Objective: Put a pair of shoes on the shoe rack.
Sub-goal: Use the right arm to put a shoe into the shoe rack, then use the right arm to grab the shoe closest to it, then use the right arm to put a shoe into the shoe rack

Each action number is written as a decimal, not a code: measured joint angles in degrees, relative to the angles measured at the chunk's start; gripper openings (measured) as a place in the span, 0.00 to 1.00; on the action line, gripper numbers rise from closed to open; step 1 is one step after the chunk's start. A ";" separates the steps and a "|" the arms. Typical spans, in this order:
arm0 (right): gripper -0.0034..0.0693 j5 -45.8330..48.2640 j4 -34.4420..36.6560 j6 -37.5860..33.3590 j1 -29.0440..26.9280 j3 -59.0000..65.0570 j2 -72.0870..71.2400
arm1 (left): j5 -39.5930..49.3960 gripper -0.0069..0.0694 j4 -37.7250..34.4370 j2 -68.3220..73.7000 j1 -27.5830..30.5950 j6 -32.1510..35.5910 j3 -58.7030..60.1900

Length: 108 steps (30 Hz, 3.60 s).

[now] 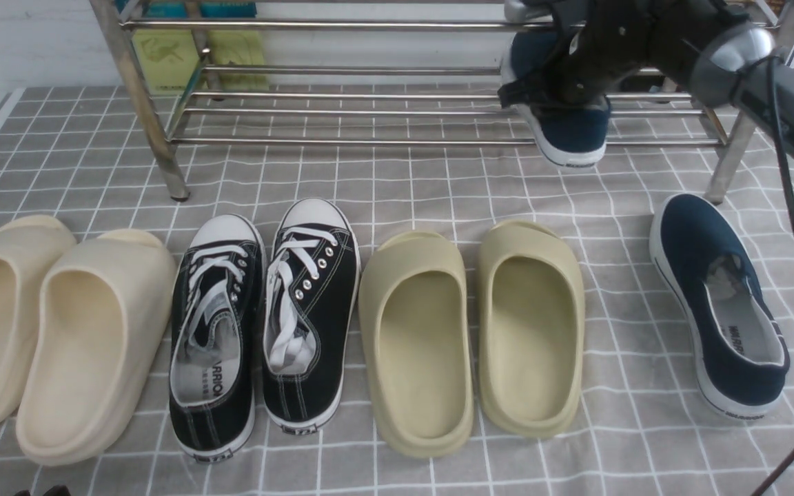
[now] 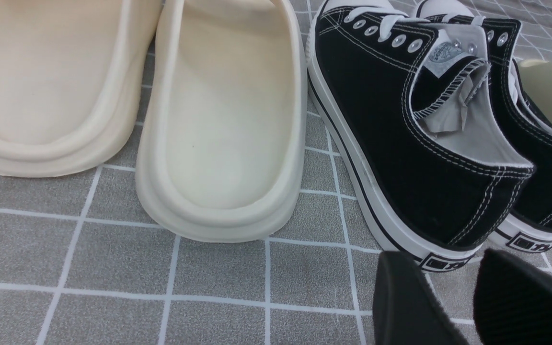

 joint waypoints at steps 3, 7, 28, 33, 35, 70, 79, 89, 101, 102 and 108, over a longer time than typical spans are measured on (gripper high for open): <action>0.58 -0.07 1.16 0.00 -0.31 -0.13 -0.55 | 0.00 0.40 0.00 0.00 0.00 0.00 0.00; 0.82 3.15 3.23 -0.14 -0.38 3.42 -5.37 | 0.00 0.40 0.00 0.00 0.00 0.00 0.00; 0.81 13.44 -3.74 4.23 -4.29 58.78 -40.10 | 0.00 0.40 0.00 0.00 0.00 0.00 0.00; 0.78 -0.12 -3.44 7.87 -4.29 69.95 -38.15 | 0.00 0.40 0.00 0.00 0.00 0.00 0.00; 0.71 -5.35 -3.44 8.31 -4.29 71.93 -36.95 | 0.00 0.40 0.00 0.00 0.00 0.00 0.00; 0.08 -5.89 -15.46 8.79 -5.90 29.41 -17.58 | 0.00 0.40 0.00 0.00 0.00 0.00 0.00; 0.11 -3.62 -12.37 2.96 -6.66 13.71 -6.49 | 0.00 0.40 0.00 0.00 0.00 0.00 0.00; 0.61 6.48 -8.73 -0.47 -7.74 8.19 -5.56 | 0.00 0.40 0.00 0.00 0.00 0.00 0.00; 0.55 21.96 -5.89 -4.76 -7.74 4.26 -18.90 | 0.00 0.40 0.00 0.00 0.00 0.00 0.00; 0.51 22.25 -5.71 -4.75 -7.74 4.15 -20.22 | 0.00 0.40 0.00 0.00 0.00 0.00 0.00; 0.32 24.89 -3.97 -5.96 -9.20 7.48 -22.54 | 0.00 0.40 0.00 0.00 0.00 0.00 0.00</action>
